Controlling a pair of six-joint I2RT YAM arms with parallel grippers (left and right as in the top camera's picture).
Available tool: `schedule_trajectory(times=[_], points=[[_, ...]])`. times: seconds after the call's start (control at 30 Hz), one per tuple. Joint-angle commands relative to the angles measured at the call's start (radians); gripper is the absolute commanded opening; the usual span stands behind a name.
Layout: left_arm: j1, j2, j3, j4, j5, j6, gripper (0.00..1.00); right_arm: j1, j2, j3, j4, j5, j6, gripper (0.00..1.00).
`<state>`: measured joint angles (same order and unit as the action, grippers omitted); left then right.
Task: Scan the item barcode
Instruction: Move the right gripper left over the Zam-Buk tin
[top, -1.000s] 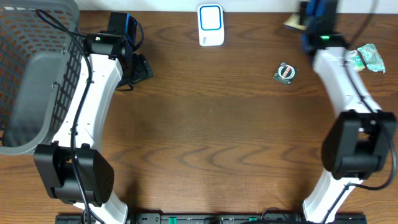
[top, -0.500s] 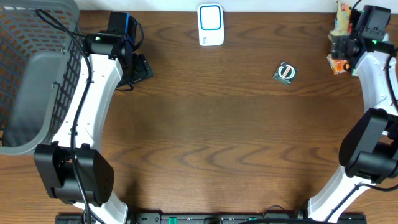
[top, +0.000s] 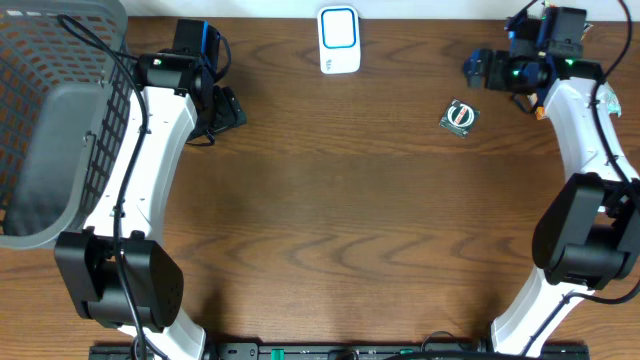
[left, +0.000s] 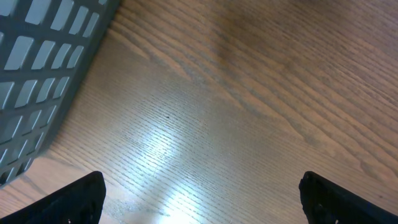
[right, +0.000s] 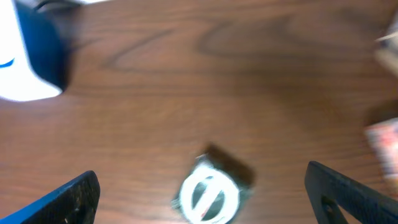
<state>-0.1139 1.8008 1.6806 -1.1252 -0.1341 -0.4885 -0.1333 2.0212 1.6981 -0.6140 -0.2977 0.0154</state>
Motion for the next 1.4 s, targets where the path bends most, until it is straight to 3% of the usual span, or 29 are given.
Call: schedule_trajectory(times=[0.0,0.3,0.47,0.83,0.97,1.13,1.37], points=[[0.003,-0.005,0.003,-0.003,-0.013,0.017,0.98,0.020,0.010,-0.007,-0.030,0.019,0.037,0.99],[0.003,-0.005,0.003,-0.003,-0.013,0.017,0.98,0.052,0.010,-0.148,0.102,0.270,0.201,0.99],[0.003,-0.005,0.003,-0.003,-0.013,0.017,0.98,0.056,0.023,-0.228,0.244,0.269,0.216,0.99],[0.003,-0.005,0.003,-0.003,-0.013,0.017,0.98,0.092,0.138,-0.234,0.231,0.220,0.216,0.99],[0.003,-0.005,0.003,-0.003,-0.013,0.017,0.98,0.129,0.136,-0.234,0.211,0.142,0.216,0.91],[0.003,-0.005,0.003,-0.003,-0.013,0.017,0.98,0.179,0.135,-0.234,0.179,-0.028,0.159,0.73],[0.003,-0.005,0.003,-0.003,-0.013,0.017,0.98,0.284,0.129,-0.232,0.102,-0.131,0.011,0.64]])
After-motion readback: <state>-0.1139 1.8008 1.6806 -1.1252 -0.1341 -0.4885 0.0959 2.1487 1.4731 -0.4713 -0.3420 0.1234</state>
